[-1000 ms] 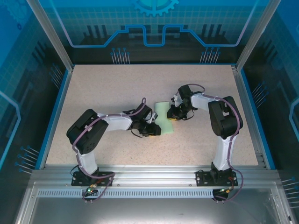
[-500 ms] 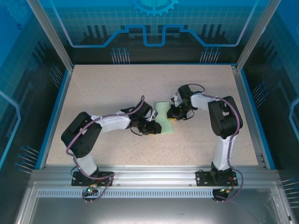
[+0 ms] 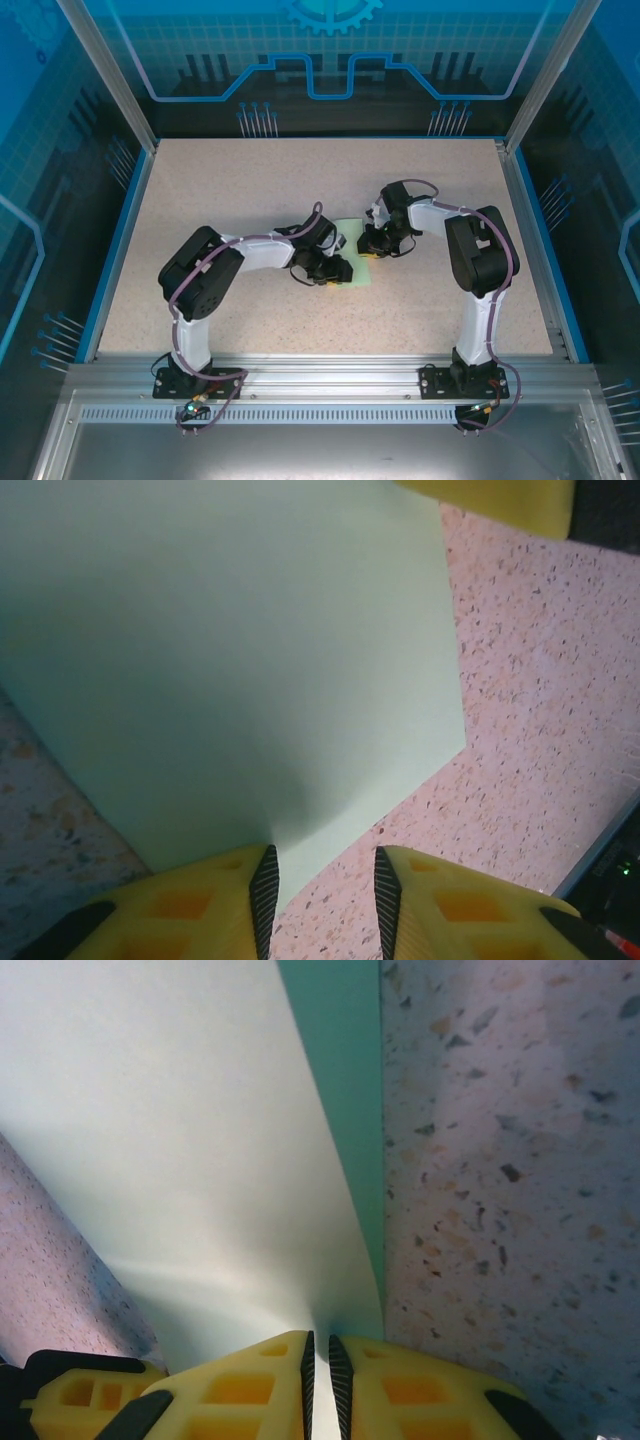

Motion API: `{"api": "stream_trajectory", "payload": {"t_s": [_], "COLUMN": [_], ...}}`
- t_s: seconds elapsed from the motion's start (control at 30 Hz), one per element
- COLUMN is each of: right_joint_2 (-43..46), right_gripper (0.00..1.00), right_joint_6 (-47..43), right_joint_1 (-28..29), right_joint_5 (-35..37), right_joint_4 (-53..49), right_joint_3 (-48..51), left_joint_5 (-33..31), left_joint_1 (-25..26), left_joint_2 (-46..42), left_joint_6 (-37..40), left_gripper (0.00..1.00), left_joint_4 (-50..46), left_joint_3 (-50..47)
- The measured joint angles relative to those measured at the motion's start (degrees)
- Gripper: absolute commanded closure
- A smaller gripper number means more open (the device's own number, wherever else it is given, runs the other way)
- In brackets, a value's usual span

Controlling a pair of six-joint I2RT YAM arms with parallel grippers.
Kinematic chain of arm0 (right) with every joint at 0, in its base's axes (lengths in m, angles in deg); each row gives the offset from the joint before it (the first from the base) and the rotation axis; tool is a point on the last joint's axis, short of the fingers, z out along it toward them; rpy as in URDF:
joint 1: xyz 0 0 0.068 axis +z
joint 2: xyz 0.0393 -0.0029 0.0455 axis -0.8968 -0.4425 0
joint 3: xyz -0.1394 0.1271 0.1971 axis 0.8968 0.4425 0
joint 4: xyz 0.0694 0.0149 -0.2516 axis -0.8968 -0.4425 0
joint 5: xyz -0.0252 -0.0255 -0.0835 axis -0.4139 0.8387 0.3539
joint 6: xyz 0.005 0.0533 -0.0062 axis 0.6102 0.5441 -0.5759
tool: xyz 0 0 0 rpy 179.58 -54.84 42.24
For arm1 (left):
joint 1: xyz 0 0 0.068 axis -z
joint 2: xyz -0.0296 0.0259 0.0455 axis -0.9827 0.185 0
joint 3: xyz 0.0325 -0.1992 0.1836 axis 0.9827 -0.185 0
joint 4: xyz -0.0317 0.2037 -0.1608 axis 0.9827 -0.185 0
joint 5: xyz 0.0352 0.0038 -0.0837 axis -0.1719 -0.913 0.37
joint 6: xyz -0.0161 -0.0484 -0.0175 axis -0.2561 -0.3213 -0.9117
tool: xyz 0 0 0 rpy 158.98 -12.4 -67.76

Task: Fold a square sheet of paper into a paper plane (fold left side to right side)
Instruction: First fold the square sheet of paper in half at the center of the table, then hold the square sheet of paper at the center of the table.

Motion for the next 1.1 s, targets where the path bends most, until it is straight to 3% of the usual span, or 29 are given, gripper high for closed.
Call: {"api": "stream_trajectory", "payload": {"t_s": [0.3,0.53,0.9,1.1], "right_joint_2": [-0.02,-0.02,-0.02,-0.02], "right_gripper": [0.83,0.83,0.83,0.83], "right_joint_6": [0.00,0.00,0.00,0.00], "right_joint_1": [0.20,0.20,0.20,0.22], "right_joint_5": [0.00,-0.13,-0.17,-0.20], "right_joint_4": [-0.09,-0.07,-0.07,-0.07], "right_joint_3": [-0.04,-0.04,-0.04,-0.04], "left_joint_5": [0.00,0.48,1.25,0.20], "left_joint_1": [1.51,1.75,-1.27,-1.36], "left_joint_2": [-3.85,-5.86,-0.50,3.52], "left_joint_6": [-1.14,-2.05,-2.80,-2.84], "left_gripper": [0.65,0.53,0.53,0.57], "left_joint_4": [8.31,5.81,2.82,1.70], "left_joint_3": [-7.56,-8.46,4.04,4.76]}}
